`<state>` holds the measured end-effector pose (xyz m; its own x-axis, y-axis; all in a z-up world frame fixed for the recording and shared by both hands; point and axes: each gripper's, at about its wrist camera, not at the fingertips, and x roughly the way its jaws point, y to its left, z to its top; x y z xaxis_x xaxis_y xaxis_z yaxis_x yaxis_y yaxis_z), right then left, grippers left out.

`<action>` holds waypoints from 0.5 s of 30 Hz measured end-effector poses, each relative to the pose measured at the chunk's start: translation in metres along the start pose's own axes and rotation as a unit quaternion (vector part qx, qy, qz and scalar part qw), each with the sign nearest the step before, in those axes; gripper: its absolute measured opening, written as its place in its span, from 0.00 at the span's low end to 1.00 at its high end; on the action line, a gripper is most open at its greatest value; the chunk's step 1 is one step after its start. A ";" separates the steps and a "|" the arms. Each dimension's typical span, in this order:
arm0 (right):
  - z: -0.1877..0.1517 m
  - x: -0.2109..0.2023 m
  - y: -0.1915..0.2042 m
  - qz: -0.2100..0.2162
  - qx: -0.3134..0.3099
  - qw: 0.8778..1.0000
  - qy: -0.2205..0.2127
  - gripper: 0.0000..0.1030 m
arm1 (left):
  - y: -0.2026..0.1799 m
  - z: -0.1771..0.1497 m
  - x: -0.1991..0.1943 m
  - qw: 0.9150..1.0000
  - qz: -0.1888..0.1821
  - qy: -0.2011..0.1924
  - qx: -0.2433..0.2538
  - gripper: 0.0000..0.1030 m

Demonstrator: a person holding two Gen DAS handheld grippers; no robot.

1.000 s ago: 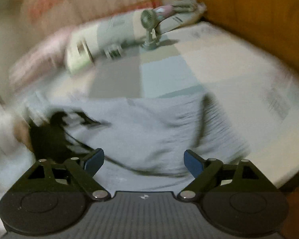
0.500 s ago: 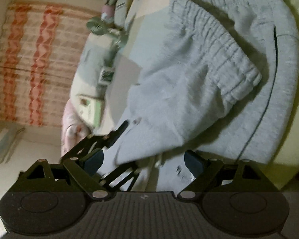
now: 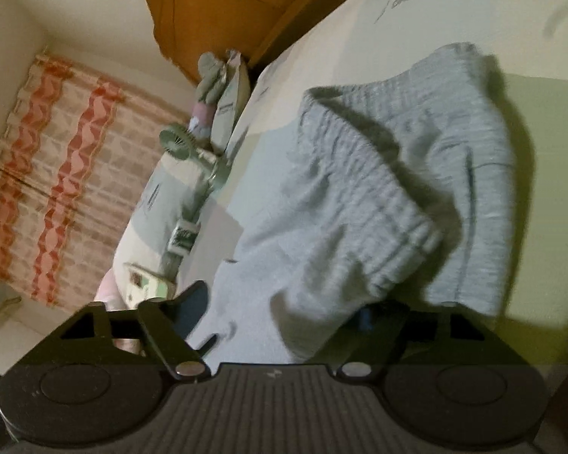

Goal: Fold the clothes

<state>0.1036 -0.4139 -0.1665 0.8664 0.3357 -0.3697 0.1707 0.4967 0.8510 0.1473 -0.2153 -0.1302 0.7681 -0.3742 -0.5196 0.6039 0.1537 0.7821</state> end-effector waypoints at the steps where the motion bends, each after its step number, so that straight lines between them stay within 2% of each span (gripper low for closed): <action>1: -0.001 -0.001 -0.003 -0.008 -0.003 1.000 -0.006 0.52 | -0.002 -0.003 -0.002 1.000 0.011 0.000 0.008 0.48; 2: -0.002 -0.002 -0.006 -0.016 -0.003 1.000 -0.010 0.39 | -0.003 -0.006 -0.005 1.000 0.019 0.002 0.015 0.49; 5: -0.001 -0.004 -0.020 -0.017 0.021 0.999 -0.019 0.19 | -0.007 -0.015 -0.015 0.999 0.033 0.013 0.026 0.53; 10: 0.000 -0.003 -0.026 -0.010 0.031 0.999 -0.021 0.17 | -0.007 -0.040 -0.024 0.997 0.064 0.046 0.027 0.55; 15: 0.000 -0.003 -0.025 -0.008 0.025 0.999 -0.020 0.16 | -0.007 -0.069 -0.020 0.989 0.104 0.089 0.052 0.55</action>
<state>0.0964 -0.4274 -0.1866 0.8813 0.2947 -0.3695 0.2074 0.4614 0.8626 0.1425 -0.1452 -0.1487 0.9045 -0.1754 -0.3889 0.4108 0.1127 0.9047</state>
